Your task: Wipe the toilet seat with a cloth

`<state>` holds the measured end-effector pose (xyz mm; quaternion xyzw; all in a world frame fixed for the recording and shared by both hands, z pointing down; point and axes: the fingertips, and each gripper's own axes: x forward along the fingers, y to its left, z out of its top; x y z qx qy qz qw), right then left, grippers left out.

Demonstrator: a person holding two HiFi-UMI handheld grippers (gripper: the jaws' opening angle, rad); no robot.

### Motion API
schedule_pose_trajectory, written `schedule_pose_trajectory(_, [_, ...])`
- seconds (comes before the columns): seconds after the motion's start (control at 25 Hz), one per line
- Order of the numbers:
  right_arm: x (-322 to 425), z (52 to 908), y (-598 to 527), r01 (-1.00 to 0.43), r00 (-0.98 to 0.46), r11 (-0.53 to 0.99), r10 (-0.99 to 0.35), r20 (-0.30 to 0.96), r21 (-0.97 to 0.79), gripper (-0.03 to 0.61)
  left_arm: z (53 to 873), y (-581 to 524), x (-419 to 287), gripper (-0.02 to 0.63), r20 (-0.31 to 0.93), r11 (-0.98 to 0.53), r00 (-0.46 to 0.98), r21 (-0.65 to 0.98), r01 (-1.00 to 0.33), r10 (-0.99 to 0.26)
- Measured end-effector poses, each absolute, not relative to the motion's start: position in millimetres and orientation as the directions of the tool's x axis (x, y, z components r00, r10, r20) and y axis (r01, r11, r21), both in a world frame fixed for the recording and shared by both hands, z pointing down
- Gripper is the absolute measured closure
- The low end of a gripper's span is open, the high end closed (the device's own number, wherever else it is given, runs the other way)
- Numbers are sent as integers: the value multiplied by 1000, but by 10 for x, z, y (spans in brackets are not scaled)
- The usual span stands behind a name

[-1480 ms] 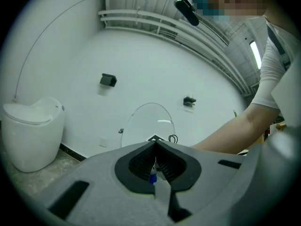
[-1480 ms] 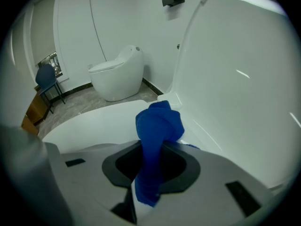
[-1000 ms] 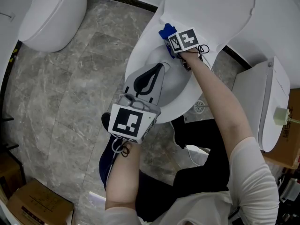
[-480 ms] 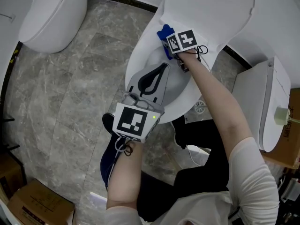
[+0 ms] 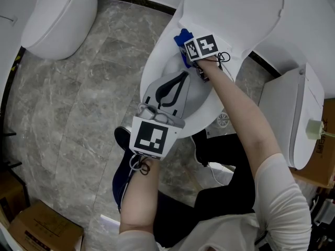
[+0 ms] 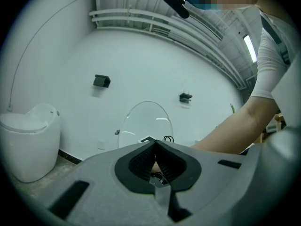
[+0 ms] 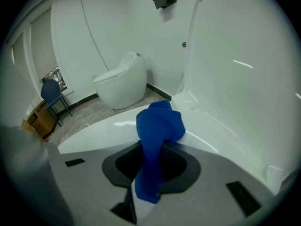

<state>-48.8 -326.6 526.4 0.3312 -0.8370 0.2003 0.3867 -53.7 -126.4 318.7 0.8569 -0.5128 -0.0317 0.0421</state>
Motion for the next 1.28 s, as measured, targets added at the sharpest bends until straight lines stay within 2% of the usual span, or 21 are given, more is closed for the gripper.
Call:
schedule_pose_trajectory(0.32, [-635, 5286, -3140, -670, -508, 737, -368, 779, -89, 494, 3197, -1261, -536, 604, -1, -476, 477, 61, -877, -879])
schedule_pose_trajectory(1.28, [-897, 5304, -2825, -581, -630, 787, -272, 728, -209, 494, 3200, -1328, -618, 604, -3, -451, 454, 117, -885, -891])
